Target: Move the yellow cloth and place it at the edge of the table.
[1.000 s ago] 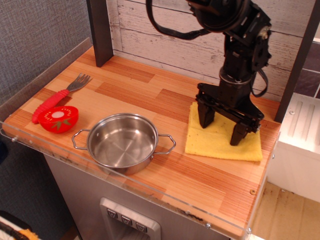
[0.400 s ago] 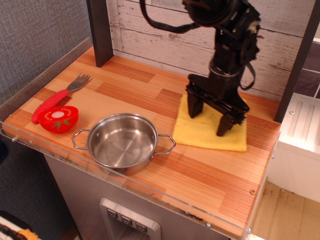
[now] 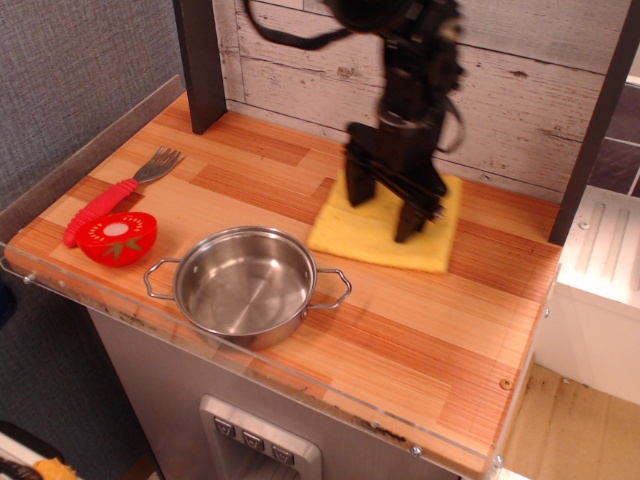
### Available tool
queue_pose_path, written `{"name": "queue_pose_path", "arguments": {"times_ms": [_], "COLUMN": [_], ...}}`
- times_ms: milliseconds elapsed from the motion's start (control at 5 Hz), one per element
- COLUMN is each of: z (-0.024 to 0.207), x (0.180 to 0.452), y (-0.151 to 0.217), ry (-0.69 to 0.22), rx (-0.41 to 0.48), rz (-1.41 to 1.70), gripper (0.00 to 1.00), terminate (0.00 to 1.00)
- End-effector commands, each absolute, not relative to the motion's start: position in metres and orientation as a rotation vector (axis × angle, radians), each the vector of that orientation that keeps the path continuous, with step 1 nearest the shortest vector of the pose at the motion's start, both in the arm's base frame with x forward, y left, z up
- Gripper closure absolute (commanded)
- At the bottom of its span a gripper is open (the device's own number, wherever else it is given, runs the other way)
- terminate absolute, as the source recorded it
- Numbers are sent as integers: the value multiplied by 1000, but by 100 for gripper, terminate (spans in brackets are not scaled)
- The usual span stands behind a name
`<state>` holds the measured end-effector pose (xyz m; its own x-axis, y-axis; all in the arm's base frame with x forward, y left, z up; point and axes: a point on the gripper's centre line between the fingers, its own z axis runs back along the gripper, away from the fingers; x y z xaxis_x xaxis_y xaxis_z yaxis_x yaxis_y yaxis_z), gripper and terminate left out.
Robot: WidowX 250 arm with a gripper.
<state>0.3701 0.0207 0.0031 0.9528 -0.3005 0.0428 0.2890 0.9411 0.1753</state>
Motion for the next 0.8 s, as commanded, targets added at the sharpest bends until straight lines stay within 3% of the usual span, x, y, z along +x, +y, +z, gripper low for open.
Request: {"name": "queue_pose_path", "arguments": {"times_ms": [0,600], "z": [-31,-18], "x": [347,349], "y": [105,151], "ry": [42,33], "rx": [108,115], "rz": [-213,-274], "gripper": [0,0], "terminate": [0,0]}}
